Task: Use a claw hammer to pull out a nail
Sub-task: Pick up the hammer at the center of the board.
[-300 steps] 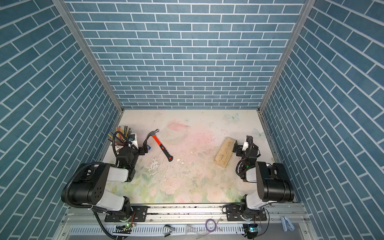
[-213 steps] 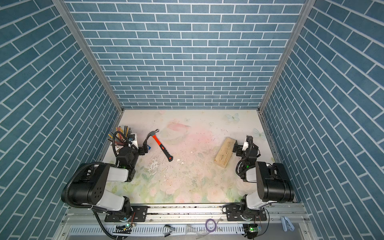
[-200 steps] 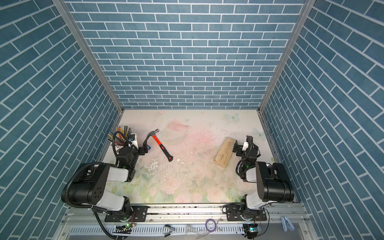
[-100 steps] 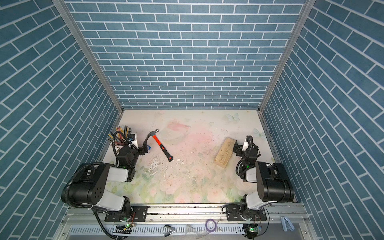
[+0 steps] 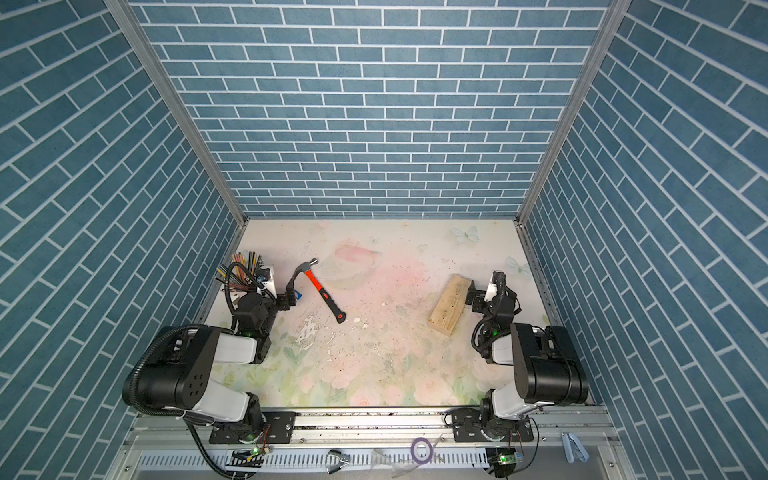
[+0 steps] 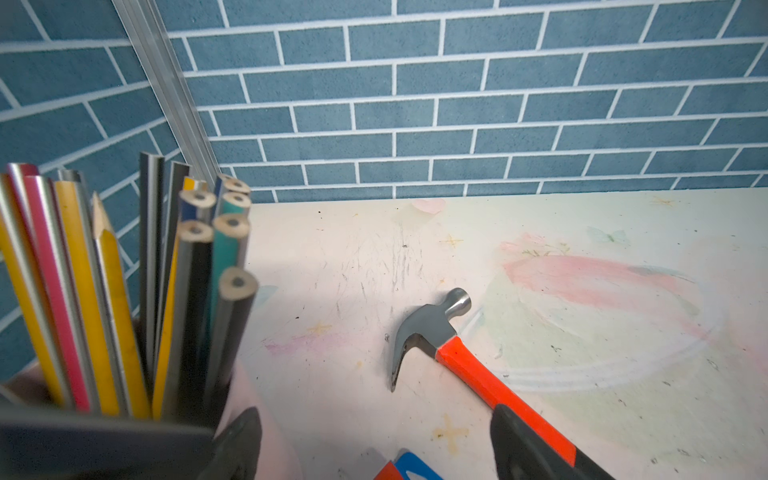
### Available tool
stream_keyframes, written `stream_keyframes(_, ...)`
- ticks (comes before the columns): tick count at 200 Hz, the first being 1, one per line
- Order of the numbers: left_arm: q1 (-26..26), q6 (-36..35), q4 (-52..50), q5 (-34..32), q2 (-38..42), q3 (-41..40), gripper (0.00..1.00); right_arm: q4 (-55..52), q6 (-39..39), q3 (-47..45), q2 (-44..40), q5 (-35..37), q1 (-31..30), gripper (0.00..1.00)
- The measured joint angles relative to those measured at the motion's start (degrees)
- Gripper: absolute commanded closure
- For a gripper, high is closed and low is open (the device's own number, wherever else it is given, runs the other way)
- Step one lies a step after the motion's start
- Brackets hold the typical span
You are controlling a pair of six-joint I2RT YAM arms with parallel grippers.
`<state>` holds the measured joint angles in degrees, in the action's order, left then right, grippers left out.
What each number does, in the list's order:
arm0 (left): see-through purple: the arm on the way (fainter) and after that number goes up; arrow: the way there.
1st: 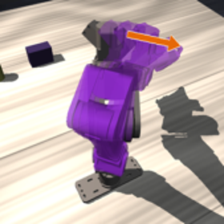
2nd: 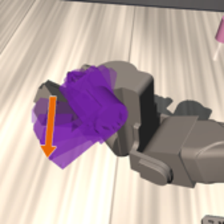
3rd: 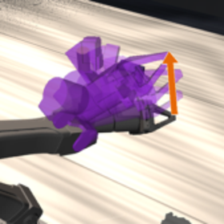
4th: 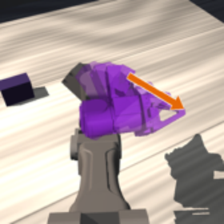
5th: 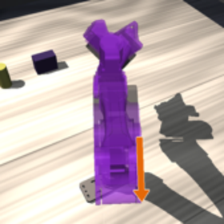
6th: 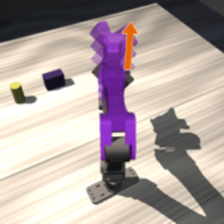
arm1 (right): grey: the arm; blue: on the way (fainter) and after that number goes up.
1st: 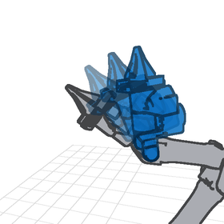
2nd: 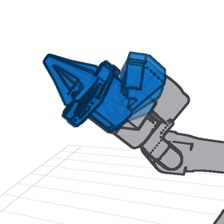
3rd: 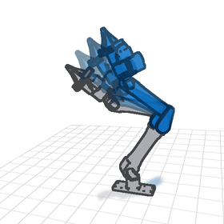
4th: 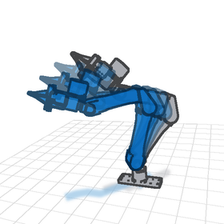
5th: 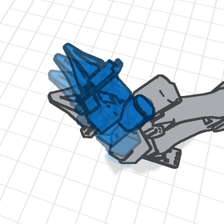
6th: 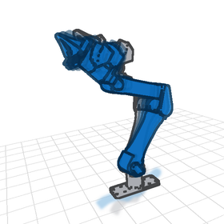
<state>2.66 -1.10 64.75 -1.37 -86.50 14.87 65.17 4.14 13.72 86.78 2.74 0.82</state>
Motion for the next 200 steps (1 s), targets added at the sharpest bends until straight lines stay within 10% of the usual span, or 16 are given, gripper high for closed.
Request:
stream_keyframes(112, 1.27, -0.48, -4.5, -1.92, 1.53, 1.81, 0.13, -27.65, 2.8, 14.91, -21.49, -3.61, 0.0, 0.01)
stream_keyframes(200, 19.26, 8.9, -30.29, -8.59, 21.64, 19.39, 0.13, -45.46, 28.26, 23.56, -21.11, -15.43, -6.64, 0.01)
